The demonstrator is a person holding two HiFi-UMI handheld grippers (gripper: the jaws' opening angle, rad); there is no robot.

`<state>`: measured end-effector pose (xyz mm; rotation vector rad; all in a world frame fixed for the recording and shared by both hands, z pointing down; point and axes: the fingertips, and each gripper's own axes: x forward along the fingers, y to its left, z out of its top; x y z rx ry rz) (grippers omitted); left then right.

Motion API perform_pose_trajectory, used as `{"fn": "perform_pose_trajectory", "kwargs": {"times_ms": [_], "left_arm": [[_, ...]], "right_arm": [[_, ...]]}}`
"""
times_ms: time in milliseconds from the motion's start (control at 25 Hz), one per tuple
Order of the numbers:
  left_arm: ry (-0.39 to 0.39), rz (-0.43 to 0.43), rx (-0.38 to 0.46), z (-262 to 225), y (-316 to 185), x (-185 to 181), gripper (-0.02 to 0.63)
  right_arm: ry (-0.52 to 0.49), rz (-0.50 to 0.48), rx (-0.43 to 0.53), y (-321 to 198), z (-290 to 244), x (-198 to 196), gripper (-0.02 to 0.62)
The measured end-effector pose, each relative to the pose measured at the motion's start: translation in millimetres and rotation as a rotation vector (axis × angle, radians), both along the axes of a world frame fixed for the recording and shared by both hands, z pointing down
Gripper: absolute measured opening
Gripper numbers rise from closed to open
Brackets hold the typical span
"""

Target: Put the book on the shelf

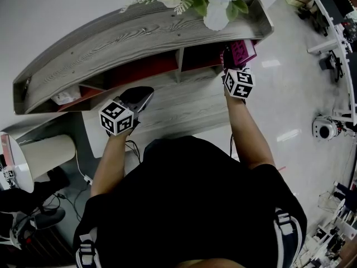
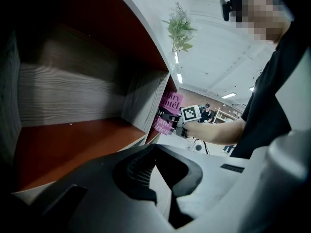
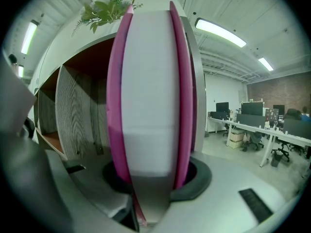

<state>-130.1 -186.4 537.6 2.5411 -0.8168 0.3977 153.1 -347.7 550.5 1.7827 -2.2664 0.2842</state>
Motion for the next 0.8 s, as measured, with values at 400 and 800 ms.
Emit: {"fn": "perform_pose_trajectory", "kwargs": {"times_ms": [400, 800], "left_arm": [[0.004, 0.004, -0.004, 3, 1, 2, 0.02], [0.0, -0.003, -0.007, 4, 0, -2, 0.02]], "right_arm": [[-0.004, 0.004, 0.0, -7, 0, -5, 0.152], [-0.007, 0.016, -0.001, -13, -1, -8, 0.152]]}}
